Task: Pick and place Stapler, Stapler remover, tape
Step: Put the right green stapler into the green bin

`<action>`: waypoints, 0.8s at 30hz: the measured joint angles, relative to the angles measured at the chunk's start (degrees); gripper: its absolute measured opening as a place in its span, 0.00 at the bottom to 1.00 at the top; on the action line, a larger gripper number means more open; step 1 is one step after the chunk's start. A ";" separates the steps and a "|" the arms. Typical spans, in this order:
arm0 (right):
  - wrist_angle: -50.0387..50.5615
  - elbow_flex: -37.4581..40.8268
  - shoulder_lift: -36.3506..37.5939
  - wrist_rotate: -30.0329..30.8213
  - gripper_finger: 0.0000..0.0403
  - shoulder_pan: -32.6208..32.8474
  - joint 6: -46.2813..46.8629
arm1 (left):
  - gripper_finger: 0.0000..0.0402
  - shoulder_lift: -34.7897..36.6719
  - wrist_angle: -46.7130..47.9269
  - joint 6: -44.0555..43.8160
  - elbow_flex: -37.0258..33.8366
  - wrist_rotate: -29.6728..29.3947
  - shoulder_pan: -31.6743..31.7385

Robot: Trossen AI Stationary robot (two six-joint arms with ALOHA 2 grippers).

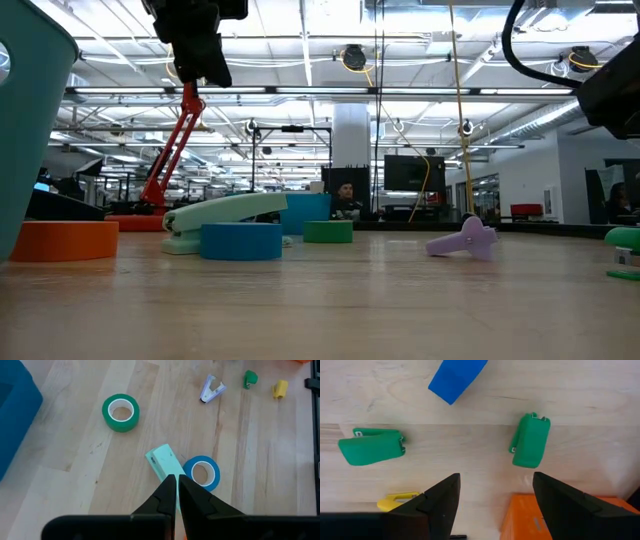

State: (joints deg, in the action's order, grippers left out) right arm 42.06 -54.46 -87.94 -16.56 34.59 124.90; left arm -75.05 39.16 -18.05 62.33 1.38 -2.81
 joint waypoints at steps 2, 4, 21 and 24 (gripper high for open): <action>-0.02 0.00 0.00 -0.18 0.61 0.04 0.00 | 0.05 0.00 0.00 0.20 0.02 -0.02 0.00; 0.15 0.00 0.00 -0.22 0.61 0.32 0.30 | 0.05 0.00 0.02 0.23 0.00 0.00 0.00; 1.41 2.53 0.02 0.05 0.61 1.92 3.73 | 0.05 0.00 0.08 0.61 0.00 0.01 0.00; -1.25 4.22 0.02 -0.02 0.61 1.92 4.69 | 0.05 0.00 0.25 0.55 0.00 0.05 0.00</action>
State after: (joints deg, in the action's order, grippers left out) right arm 40.81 -50.24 -87.92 -16.58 36.51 129.59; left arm -75.05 39.41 -17.50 62.33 1.43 -2.81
